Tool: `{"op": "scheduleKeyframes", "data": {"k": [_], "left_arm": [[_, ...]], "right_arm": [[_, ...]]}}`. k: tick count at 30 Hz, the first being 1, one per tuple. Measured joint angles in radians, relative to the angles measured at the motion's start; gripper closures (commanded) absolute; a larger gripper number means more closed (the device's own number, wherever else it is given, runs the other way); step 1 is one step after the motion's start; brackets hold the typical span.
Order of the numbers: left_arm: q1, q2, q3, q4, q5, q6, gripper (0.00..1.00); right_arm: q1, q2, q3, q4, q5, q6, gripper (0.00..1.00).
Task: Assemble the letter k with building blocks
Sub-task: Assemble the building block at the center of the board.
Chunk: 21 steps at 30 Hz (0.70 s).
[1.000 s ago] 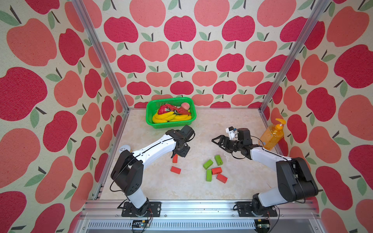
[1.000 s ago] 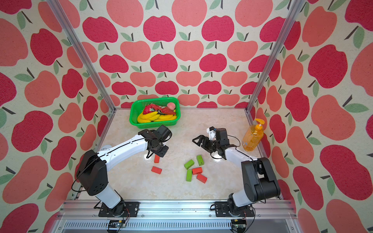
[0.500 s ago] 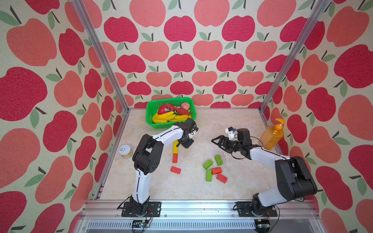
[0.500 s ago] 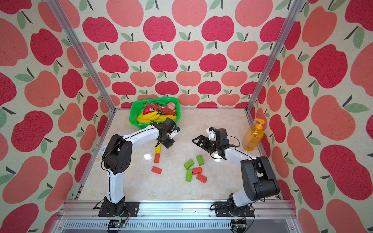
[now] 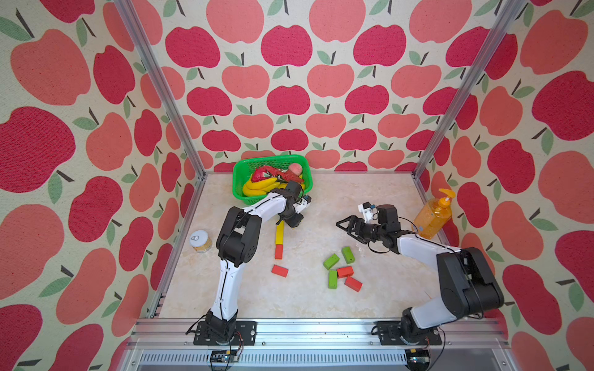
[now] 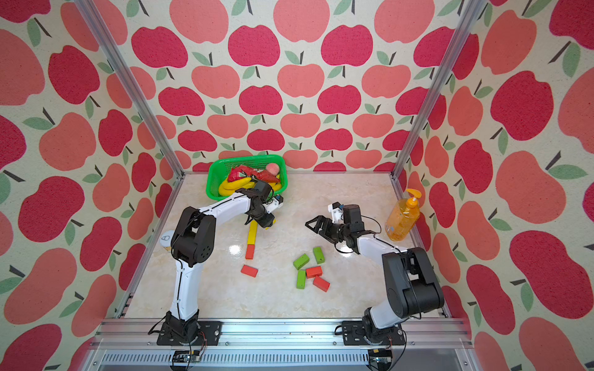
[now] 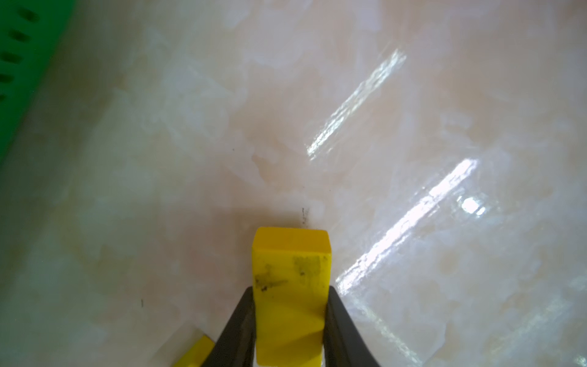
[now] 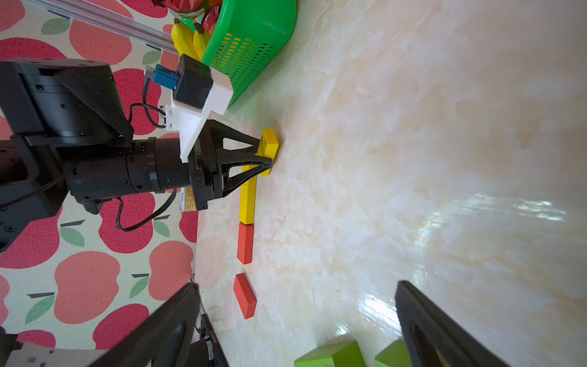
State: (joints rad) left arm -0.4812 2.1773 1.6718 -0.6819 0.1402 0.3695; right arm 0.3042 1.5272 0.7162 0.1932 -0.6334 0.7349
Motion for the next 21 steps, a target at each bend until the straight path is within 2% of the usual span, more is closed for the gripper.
{"op": "scheduleKeyframes", "data": {"k": [5, 12, 21], "left_arm": [[-0.042, -0.039, -0.058, 0.007, -0.039, 0.025, 0.75], [-0.137, -0.071, -0.106, 0.01, -0.154, 0.066, 0.73], [-0.148, -0.091, -0.117, 0.006, -0.225, 0.079, 0.7]], "right_arm": [[0.0, 0.0, 0.0, 0.0, -0.008, 0.0, 0.01], [0.0, 0.002, 0.0, 0.001, -0.01, 0.001, 0.01], [0.0, 0.013, 0.0, 0.0, -0.012, 0.004, 0.01]]}}
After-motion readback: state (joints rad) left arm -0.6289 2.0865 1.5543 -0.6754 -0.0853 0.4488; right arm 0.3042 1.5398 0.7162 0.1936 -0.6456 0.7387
